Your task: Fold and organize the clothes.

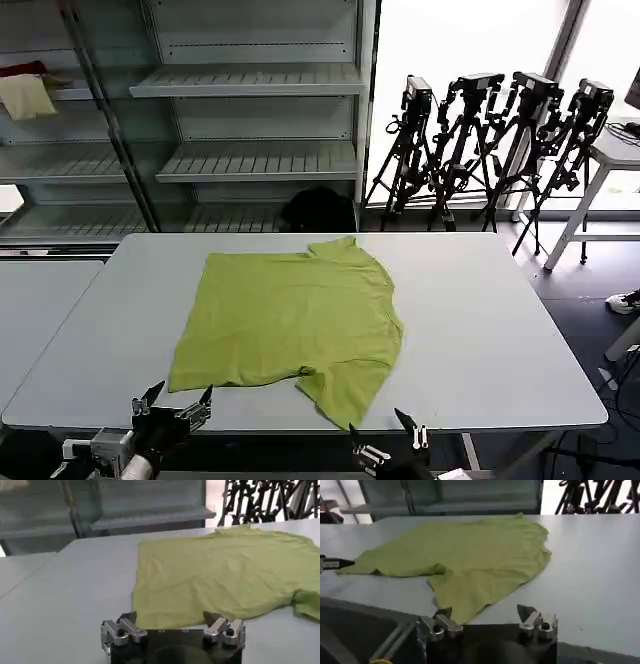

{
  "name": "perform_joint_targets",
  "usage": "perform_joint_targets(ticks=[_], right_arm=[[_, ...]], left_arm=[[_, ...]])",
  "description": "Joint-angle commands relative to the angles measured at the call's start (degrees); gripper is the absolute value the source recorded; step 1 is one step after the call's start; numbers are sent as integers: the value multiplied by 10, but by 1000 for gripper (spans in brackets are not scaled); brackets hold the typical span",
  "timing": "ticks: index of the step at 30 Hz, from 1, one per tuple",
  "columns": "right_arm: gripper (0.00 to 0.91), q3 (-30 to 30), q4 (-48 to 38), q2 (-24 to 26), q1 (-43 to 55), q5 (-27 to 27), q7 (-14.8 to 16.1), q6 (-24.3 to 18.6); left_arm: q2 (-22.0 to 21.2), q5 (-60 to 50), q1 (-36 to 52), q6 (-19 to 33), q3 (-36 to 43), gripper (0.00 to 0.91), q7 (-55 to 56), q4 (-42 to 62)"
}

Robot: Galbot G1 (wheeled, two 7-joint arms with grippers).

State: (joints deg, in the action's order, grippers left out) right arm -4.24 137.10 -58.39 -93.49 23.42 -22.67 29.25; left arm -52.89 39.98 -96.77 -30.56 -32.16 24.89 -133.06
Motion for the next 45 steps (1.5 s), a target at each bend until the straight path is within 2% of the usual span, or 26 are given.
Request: perform_joint_targets(ticks=[1, 6, 7, 10, 16, 20, 21, 22, 23, 24, 25, 26, 27, 31, 34, 40, 43, 45], right_arm=[[907, 54, -10, -6, 33, -30, -16, 40], [907, 52, -13, -9, 37, -31, -16, 40], [907, 50, -12, -8, 38, -31, -16, 40], [907, 48, -13, -8, 43, -31, -16, 40], [907, 47, -21, -8, 46, -30, -16, 40], [897, 48, -32, -11, 51, -29, -17, 40], [856, 49, -34, -11, 53, -29, -18, 40], [725, 50, -36, -11, 54, -28, -17, 40], [605, 51, -37, -11, 55, -28, -18, 40], [554, 52, -39, -12, 56, -28, -18, 40], [443, 52, -40, -12, 57, -27, -18, 40], [383, 52, -41, -12, 57, -27, -18, 40], [232, 53, -42, -13, 57, -27, -20, 40], [222, 52, -39, -17, 59, -20, -24, 39], [262, 51, -35, -18, 59, -19, -25, 39], [252, 48, -48, -21, 65, 2, -30, 40], [10, 47, -54, -25, 70, 17, -36, 40], [0, 47, -55, -27, 74, 19, -39, 39]], left_arm=[[1, 69, 40, -22, -18, 907, -5, 37], [-3, 72, 43, -16, -21, 907, -5, 58], [-4, 70, 41, -13, -19, 856, -5, 58], [-9, 68, 42, -11, -15, 786, -5, 65], [-12, 64, 40, 0, -12, 675, -8, 75], [-13, 58, 39, 5, -7, 131, -13, 76], [-14, 57, 39, 6, -6, 91, -13, 76], [-14, 56, 38, 7, -5, 30, -14, 76], [-14, 55, 38, 9, -5, 20, -15, 76], [-14, 54, 38, 11, -5, 20, -16, 77], [-14, 53, 38, 11, -5, 20, -16, 77], [-14, 53, 38, 11, -5, 20, -16, 77], [-13, 52, 38, 12, -5, 20, -17, 77], [-12, 49, 36, 14, -6, 20, -18, 77], [-12, 47, 36, 16, -6, 20, -18, 77], [-12, 42, 36, 19, -3, 20, -23, 77], [-11, 40, 35, 20, -4, 20, -23, 78], [-11, 39, 35, 21, -5, 20, -24, 77]])
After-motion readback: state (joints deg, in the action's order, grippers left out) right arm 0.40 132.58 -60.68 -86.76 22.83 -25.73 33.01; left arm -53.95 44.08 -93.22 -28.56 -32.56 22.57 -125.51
